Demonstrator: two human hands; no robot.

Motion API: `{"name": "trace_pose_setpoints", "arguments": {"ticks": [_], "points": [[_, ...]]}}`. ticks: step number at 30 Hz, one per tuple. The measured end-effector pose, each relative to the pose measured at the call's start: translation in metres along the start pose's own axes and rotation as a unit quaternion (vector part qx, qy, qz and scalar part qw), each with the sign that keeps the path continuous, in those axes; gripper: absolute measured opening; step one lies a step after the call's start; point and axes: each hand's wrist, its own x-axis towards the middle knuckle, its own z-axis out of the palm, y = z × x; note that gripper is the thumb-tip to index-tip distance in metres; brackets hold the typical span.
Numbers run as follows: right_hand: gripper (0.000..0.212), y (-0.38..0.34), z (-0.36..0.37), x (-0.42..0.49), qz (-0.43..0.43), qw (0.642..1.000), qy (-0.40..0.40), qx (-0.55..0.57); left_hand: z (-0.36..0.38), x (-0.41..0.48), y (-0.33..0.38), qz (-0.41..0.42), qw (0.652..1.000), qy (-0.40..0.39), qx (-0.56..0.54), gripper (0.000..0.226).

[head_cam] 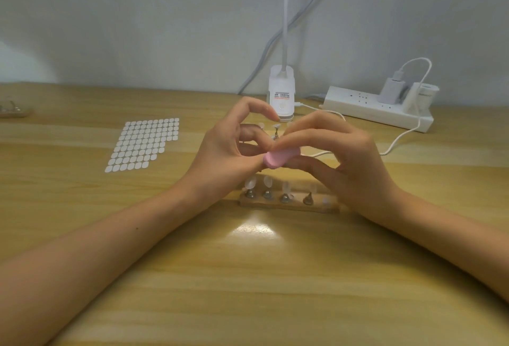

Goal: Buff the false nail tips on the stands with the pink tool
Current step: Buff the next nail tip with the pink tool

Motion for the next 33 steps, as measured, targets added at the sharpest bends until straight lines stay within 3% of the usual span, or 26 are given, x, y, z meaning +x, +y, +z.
{"name": "trace_pose_setpoints", "arguments": {"ticks": [4,8,11,15,19,22,28,33], "points": [[0.018,0.004,-0.005,0.002,0.033,0.999,0.027,-0.023,0.000,0.000,-0.001,-0.004,1.000,0.005,-0.012,0.048],[0.018,-0.001,0.000,0.000,-0.001,1.000,0.002,-0.008,-0.001,0.000,0.000,-0.006,1.000,0.002,0.002,0.044],[0.018,0.004,-0.005,0.001,0.039,0.998,0.029,-0.032,-0.001,0.000,0.000,-0.010,1.000,0.014,-0.006,0.046],[0.018,-0.001,0.001,0.000,0.001,1.000,-0.001,-0.015,-0.001,0.000,0.000,-0.013,1.000,0.010,0.001,0.043],[0.017,0.006,-0.005,0.001,0.040,0.998,0.030,-0.039,0.000,0.000,0.000,-0.009,1.000,0.008,-0.010,0.045],[0.018,0.002,-0.001,0.000,0.008,1.000,0.005,-0.027,0.000,0.000,0.000,0.001,1.000,0.000,0.005,0.043],[0.016,0.013,-0.012,0.000,0.120,0.990,0.061,-0.028,0.000,0.000,0.000,0.008,1.000,0.007,0.021,0.046],[0.017,0.006,-0.005,-0.002,0.091,0.994,0.053,-0.022,-0.001,0.000,0.000,0.020,0.999,0.005,0.035,0.052]]}}
